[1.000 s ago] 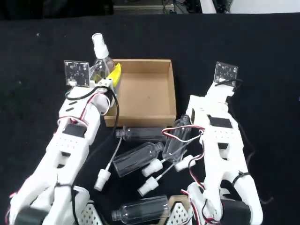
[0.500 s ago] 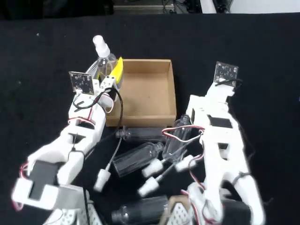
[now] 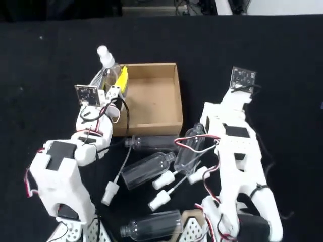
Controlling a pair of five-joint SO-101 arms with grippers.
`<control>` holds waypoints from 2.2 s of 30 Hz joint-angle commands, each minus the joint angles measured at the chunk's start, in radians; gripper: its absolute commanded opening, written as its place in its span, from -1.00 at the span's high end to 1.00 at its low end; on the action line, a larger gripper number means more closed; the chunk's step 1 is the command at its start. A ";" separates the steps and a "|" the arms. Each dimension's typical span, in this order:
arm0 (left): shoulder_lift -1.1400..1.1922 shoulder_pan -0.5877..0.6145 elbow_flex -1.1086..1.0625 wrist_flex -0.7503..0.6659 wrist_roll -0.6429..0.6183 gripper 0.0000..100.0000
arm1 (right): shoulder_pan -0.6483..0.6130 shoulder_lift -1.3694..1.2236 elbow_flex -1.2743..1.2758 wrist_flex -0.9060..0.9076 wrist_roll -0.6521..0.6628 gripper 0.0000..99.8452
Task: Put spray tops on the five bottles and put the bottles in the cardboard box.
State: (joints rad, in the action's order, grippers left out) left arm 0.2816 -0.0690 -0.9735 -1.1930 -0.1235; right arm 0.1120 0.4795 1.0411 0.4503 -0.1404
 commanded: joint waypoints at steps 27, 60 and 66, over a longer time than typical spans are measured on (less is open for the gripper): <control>-0.270 0.085 -0.140 -0.028 -0.003 0.93 | 0.015 0.056 -0.008 -0.023 -0.003 0.60; 0.301 0.058 0.331 -0.066 0.005 0.93 | -0.416 0.048 -0.278 0.387 -0.103 0.58; 0.301 0.058 0.328 -0.066 0.005 0.93 | -0.437 0.048 -0.186 0.258 -0.104 0.39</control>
State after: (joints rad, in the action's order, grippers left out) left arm 0.5946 0.0000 -0.6559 -1.2283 -0.1204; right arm -0.3038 0.4795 0.8293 0.7971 -0.2386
